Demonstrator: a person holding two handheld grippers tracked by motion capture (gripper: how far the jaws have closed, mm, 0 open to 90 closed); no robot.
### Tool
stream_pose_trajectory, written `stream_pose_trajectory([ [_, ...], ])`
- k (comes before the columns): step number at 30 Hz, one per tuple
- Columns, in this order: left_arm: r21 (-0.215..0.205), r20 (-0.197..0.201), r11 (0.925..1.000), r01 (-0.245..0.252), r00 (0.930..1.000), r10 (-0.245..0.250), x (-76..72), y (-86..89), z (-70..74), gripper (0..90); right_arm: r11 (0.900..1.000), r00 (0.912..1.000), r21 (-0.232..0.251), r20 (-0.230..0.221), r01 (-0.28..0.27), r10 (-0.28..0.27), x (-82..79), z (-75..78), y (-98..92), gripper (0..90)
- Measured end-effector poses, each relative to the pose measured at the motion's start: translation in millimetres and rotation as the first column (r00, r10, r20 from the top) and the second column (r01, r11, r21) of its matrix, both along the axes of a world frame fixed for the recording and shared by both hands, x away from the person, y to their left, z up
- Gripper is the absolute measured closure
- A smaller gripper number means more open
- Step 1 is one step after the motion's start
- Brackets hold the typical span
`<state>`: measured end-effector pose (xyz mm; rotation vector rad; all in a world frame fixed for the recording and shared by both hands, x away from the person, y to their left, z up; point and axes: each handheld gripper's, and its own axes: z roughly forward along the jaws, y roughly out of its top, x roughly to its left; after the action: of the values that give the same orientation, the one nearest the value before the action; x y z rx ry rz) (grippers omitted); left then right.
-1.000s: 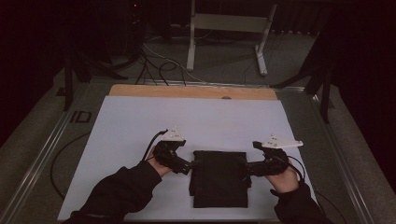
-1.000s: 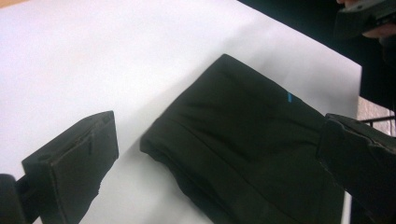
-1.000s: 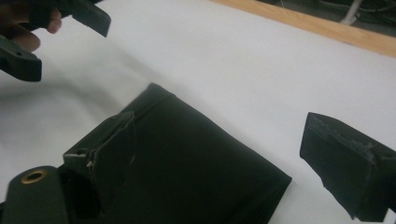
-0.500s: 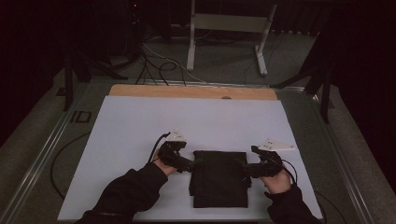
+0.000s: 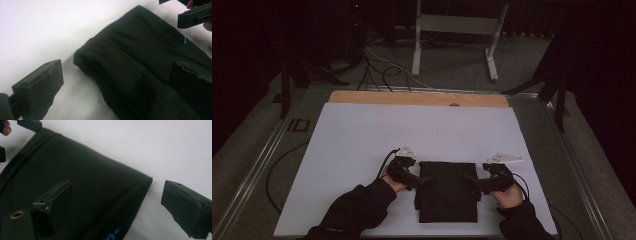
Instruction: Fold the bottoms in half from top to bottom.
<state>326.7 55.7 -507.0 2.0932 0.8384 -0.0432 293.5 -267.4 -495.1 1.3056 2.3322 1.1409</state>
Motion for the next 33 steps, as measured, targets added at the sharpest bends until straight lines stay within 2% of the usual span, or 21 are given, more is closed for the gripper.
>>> stream_pose_trajectory([
  [4, 0.011, -0.02, 0.9999, 0.012, 0.9997, -0.012, 0.2, -2.1, -5.6, 0.0, 1.0, 0.9996, -0.001, -0.029, -0.008, 0.008, 0.8, -5.1, 2.2, 10.2],
  [8, 0.015, -0.039, 0.9999, 0.003, 0.9992, -0.002, -0.5, -4.4, -10.8, 0.0, 1.0, 0.999, -0.019, -0.044, -0.007, 0.006, 0.9, -10.1, 5.0, 10.3],
  [10, 0.027, -0.046, 0.9996, 0.002, 0.9989, -0.001, -0.7, -5.7, -13.2, 0.0, 1.0, 0.9978, -0.017, -0.066, -0.005, 0.004, 1.1, -13.1, 6.6, 10.2],
  [12, 0.031, -0.057, 0.9995, -0.005, 0.9984, 0.007, -0.7, -6.5, -14.8, 1.2, 0.999, 0.9975, -0.041, -0.071, -0.006, 0.003, 2.0, -16.0, 8.4, 10.3],
  [16, 0.036, -0.051, 0.9993, -0.014, 0.9985, 0.016, -1.5, -7.6, -14.9, 2.4, 0.999, 0.997, -0.041, -0.076, 0.005, -0.009, 2.2, -16.1, 10.3, 10.3],
  [23, 0.043, -0.018, 0.999, -0.011, 0.9998, 0.012, -7.1, -11.7, -15.6, 14.3, 0.997, 0.9958, -0.08, -0.09, 0.007, -0.015, 2.6, -22.2, 17.6, 11.0],
  [25, 0.051, -0.013, 0.9987, -0.006, 0.9999, 0.007, -7.9, -12.7, -15.6, 17.5, 0.996, 0.9961, -0.087, -0.087, 0.011, -0.019, 1.6, -21.6, 19.3, 15.7],
  [28, 0.042, -0.026, 0.9991, -0.001, 0.9997, 0.002, -8.4, -13.3, -15.2, 23.4, 0.995, 0.9958, -0.094, -0.087, 0.021, -0.029, 0.2, -21.4, 20.8, 17.6],
  [30, 0.03, -0.039, 0.9996, 0.005, 0.9992, -0.004, -9.1, -14.2, -15.5, 27.2, 0.994, 0.9959, -0.107, -0.084, 0.026, -0.035, -0.4, -20.7, 21.9, 21.4],
  [33, 0.033, -0.045, 0.9995, -0.001, 0.999, 0.003, -10.2, -15.5, -14.9, 32.4, 0.992, 0.9962, -0.129, -0.083, 0.017, -0.028, -2.5, -19.4, 24.3, 28.2],
])
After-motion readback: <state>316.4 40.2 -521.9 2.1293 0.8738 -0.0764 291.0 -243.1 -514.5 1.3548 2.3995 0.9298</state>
